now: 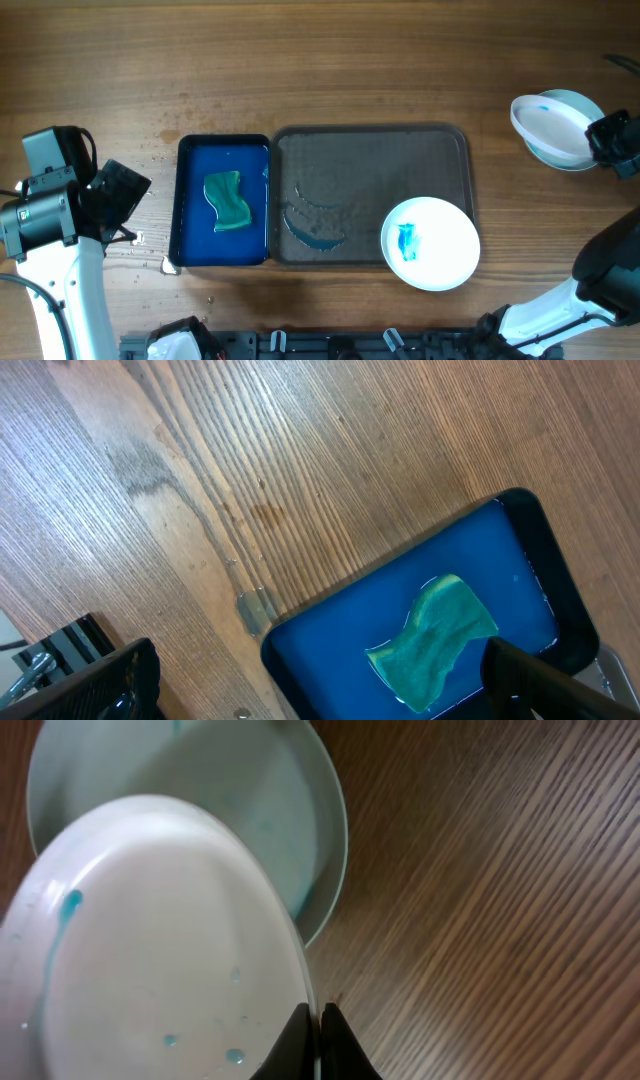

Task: Clean dirty plates on tray and stack at the side
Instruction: 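Carry the plate right and stack it on the cleaned plate, then release the stacked plate and raise the right gripper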

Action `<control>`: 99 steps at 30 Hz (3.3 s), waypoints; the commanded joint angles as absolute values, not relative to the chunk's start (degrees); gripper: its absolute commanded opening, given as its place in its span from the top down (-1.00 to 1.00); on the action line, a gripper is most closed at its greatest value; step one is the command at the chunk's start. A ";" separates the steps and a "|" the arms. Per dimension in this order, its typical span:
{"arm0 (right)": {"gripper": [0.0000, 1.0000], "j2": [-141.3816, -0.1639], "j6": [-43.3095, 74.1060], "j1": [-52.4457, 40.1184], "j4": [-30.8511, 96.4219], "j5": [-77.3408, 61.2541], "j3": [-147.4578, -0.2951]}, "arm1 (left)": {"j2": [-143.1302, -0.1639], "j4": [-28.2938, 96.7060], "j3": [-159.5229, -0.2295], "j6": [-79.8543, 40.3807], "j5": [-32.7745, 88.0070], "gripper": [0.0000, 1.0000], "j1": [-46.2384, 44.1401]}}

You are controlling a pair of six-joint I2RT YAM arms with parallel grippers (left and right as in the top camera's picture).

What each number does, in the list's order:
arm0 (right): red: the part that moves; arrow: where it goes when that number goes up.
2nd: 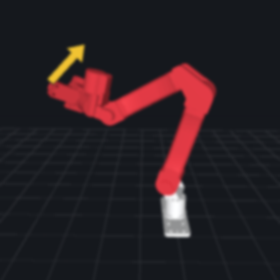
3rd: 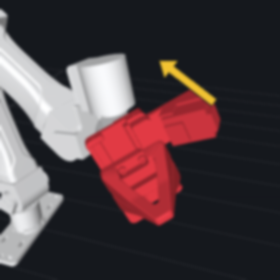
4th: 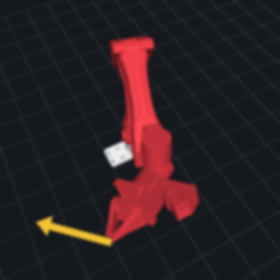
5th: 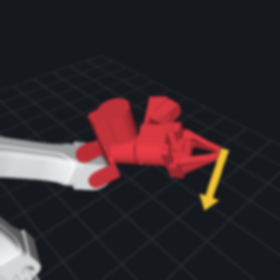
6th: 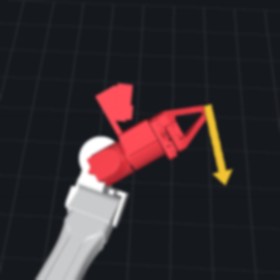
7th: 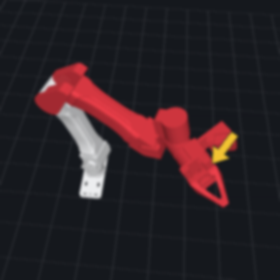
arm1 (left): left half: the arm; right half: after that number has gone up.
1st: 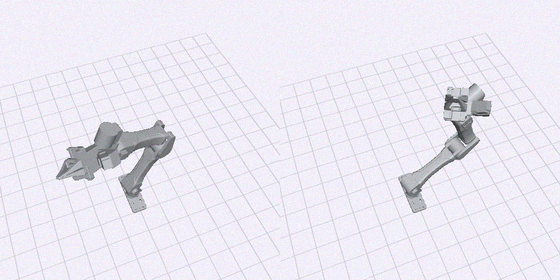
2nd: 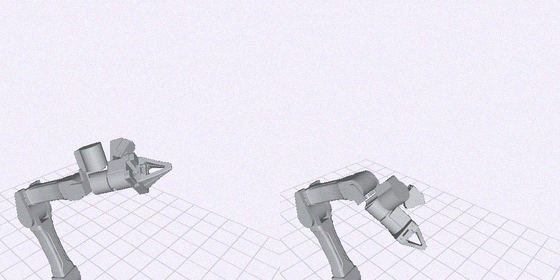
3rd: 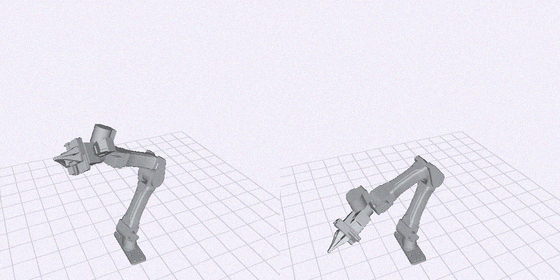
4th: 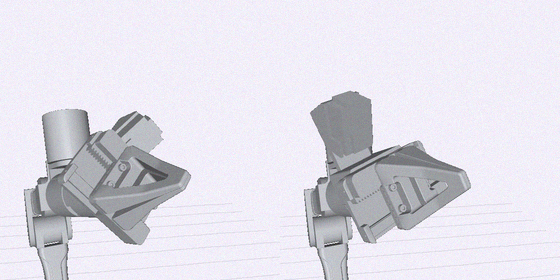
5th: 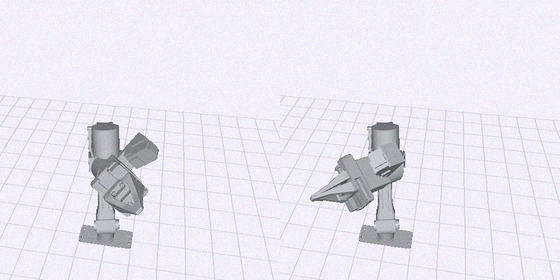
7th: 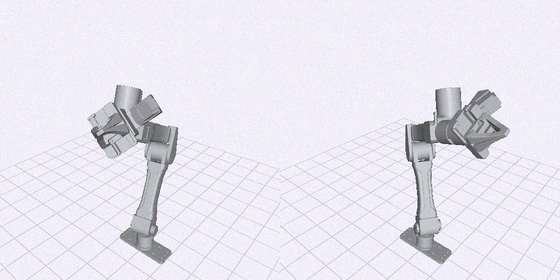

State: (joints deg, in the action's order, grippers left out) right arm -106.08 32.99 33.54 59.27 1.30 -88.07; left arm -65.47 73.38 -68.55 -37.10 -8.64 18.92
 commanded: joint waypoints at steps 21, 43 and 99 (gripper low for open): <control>0.91 -111.72 31.44 38.87 57.89 5.52 -87.77 | -65.28 73.67 -69.41 -36.21 -8.36 -1.00 19.40; 0.58 -112.73 25.41 38.04 53.56 -6.74 -87.96 | -65.28 74.04 -69.41 -36.21 -8.34 -1.00 19.40; 0.91 -117.05 17.19 26.48 60.34 -11.64 -98.06 | -66.54 74.63 -69.41 -36.21 -8.34 -1.00 19.40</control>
